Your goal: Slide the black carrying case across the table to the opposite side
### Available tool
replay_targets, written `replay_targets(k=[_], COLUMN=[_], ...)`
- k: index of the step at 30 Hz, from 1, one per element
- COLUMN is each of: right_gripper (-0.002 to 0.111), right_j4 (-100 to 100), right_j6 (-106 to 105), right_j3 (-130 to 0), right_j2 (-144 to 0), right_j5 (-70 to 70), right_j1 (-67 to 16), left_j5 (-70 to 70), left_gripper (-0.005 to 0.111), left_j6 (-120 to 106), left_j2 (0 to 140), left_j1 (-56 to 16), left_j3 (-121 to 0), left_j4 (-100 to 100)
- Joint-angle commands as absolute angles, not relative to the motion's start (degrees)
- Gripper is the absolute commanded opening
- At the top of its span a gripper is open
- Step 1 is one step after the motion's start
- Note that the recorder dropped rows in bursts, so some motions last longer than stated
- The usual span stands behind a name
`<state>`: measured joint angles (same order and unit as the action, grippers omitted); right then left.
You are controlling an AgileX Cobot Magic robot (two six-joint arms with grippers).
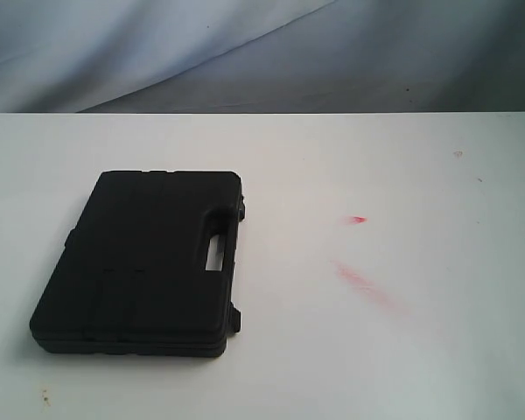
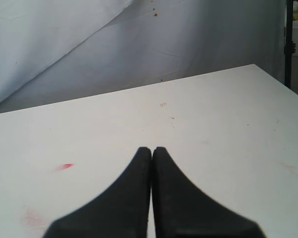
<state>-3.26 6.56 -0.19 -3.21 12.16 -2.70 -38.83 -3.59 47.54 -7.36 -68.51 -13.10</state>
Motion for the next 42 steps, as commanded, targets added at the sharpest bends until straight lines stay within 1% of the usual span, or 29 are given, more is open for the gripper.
replay_targets(k=[1, 4, 9, 12, 15, 25, 29, 34, 38, 42], right_gripper=[0.0, 0.0, 0.0, 0.0, 0.0, 0.0, 0.0, 0.0, 0.0, 0.0], right_j4=[-3.54, -3.54, -3.54, -3.54, -3.54, -3.54, -3.54, -3.54, -3.54, -3.54], right_j6=[6.53, 6.53, 6.53, 6.53, 6.53, 6.53, 6.53, 6.53, 6.53, 6.53], right_j3=[0.0, 0.0, 0.0, 0.0, 0.0, 0.0, 0.0, 0.0, 0.0, 0.0], right_j2=[-2.91, -2.91, -2.91, -2.91, -2.91, -2.91, -2.91, -2.91, -2.91, -2.91], right_j5=[12.31, 12.31, 12.31, 12.31, 12.31, 12.31, 12.31, 12.31, 12.31, 12.31], right_j1=[-2.88, -2.88, -2.88, -2.88, -2.88, -2.88, -2.88, -2.88, -2.88, -2.88], left_j5=[-49.78, -54.88, -59.05, -61.24, -61.68, -59.75, -56.91, -52.99, -46.66, -46.26], left_gripper=[0.0, 0.0, 0.0, 0.0, 0.0, 0.0, 0.0, 0.0, 0.0, 0.0], left_j6=[-12.77, -12.04, -9.37, -8.46, -4.17, 10.55, 14.62, 17.58, 17.58, 19.76], left_j2=[53.38, 57.38, 63.7, 67.47, 71.22, 85.4, 91.73, 99.05, 102.92, 105.4], left_j1=[-7.6, -7.6, -7.6, -8.8, -12.25, -29.66, -33.52, -34.66, -34.66, -34.66], left_j3=[-73.72, -76.51, -78.25, -78.25, -78.25, -78.25, -78.25, -78.25, -78.25, -78.25], left_j4=[-0.89, 4.04, 19.45, 21.08, 16.14, 2.22, 2.02, 4.68, 6.9, 7.01])
